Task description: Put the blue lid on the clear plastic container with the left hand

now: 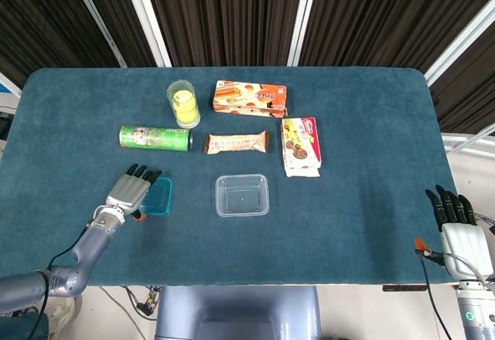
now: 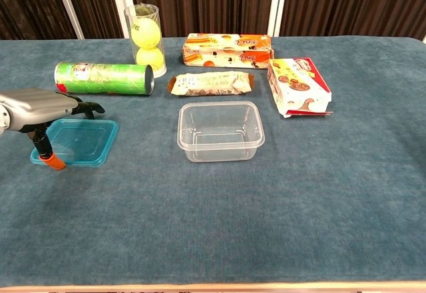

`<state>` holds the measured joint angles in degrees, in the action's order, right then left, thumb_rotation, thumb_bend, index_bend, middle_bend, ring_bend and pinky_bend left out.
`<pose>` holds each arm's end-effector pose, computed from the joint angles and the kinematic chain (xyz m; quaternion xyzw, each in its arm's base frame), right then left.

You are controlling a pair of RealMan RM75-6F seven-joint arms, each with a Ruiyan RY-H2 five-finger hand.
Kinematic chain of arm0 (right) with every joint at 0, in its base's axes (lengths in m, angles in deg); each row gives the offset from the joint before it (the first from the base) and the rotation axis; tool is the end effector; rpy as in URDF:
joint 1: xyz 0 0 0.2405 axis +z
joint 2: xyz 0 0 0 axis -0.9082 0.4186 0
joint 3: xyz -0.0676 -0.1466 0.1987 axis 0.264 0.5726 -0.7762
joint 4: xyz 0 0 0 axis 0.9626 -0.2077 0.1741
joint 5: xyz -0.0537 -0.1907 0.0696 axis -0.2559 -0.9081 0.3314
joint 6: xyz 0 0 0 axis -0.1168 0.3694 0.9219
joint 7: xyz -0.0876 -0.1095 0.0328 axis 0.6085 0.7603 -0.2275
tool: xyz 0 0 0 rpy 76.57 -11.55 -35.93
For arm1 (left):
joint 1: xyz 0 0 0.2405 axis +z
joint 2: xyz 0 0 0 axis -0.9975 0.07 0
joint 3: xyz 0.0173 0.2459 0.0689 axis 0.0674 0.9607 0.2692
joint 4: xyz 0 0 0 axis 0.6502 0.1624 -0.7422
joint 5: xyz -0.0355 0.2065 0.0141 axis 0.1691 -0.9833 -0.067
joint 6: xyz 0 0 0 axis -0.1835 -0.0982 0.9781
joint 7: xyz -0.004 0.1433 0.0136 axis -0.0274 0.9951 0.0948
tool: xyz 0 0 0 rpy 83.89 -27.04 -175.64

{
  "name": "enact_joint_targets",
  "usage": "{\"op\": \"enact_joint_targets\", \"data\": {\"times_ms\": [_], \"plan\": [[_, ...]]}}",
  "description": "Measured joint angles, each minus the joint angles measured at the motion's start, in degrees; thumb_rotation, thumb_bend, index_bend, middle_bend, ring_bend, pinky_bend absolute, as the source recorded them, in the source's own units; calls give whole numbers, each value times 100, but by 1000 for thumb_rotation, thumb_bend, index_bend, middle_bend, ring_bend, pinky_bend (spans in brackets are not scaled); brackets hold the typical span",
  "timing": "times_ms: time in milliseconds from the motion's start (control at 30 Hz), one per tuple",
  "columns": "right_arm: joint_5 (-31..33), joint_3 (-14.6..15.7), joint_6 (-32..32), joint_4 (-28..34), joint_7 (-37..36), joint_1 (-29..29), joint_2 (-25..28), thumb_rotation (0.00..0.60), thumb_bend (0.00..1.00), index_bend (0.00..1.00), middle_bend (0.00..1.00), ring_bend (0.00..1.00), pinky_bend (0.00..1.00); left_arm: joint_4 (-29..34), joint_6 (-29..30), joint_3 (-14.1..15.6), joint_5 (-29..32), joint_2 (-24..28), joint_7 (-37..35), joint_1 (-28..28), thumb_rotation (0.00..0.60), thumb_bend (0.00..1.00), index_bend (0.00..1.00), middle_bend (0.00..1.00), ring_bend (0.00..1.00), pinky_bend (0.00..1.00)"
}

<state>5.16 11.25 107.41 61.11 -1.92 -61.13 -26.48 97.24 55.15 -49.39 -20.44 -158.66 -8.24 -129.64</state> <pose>-0.3114 -0.1834 0.1552 0.5814 -0.3840 0.3723 0.6131 -0.2407 0.3352 -0.0125 -0.7957 -0.3675 -0.1621 0.4534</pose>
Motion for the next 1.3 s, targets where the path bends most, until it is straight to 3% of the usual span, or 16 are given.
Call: {"op": "enact_joint_targets", "data": {"times_ms": [133,233,1300], "plan": [[7,-2,-4,6,-11,0,1,600,292,62,0,4,0,-85,78,-8,-90,-67,-17,33,600,364,92,335,0,26],[10,-2,-4,9,-19,-2,2,600,292,62,0,4,0,-103,93,-5,-92,-72,32,37,600,401,99,344,0,26],[23,-6,-1,20,-25,-7,1,600,292,62,0,4,0,533,-283,-304,241,647,-459,-58,600,404,108,364,0,26]]}}
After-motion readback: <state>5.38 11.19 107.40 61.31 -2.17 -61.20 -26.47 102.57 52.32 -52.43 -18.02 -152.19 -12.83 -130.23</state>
